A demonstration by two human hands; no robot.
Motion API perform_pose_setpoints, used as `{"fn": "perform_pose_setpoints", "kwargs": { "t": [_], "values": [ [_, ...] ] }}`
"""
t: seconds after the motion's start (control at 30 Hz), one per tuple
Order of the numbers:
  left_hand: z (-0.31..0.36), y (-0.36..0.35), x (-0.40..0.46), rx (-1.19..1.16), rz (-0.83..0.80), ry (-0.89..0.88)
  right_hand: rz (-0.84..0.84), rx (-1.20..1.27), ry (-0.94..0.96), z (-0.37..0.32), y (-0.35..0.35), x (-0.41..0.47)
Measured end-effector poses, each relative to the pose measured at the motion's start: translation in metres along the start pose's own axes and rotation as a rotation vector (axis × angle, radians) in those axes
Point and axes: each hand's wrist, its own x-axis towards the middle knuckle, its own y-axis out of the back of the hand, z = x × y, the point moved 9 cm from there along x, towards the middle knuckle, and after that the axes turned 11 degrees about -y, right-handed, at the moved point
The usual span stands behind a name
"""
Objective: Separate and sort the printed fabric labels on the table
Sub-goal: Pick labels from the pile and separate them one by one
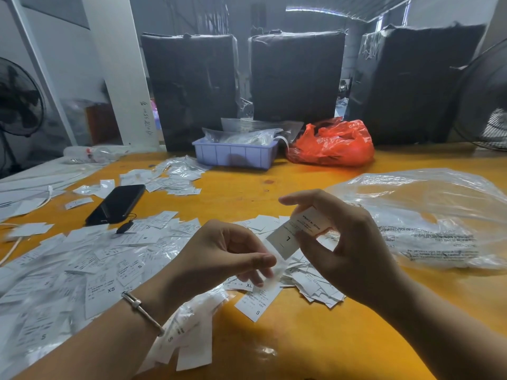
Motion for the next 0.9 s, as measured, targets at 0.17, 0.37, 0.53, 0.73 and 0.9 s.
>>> {"fn": "perform_pose_setpoints", "kwargs": {
  "t": [0.17,0.37,0.53,0.73,0.9],
  "values": [
    [-0.002,-0.003,-0.001,-0.030,-0.034,0.037,-0.033,0.023,0.002,0.002,0.000,0.001],
    [0.000,0.000,0.000,-0.046,0.004,0.025,-0.054,0.114,-0.061,0.009,0.000,0.004],
    [0.000,0.000,0.000,-0.028,0.005,0.032,-0.132,0.151,-0.126,0.015,-0.004,0.007],
    [-0.004,-0.001,0.000,-0.023,-0.014,0.050,-0.257,0.164,-0.177,0.019,-0.023,0.003],
    [-0.005,0.003,0.000,-0.019,0.020,0.055,-0.140,0.329,-0.296,0.034,-0.005,0.012]
  ]
}}
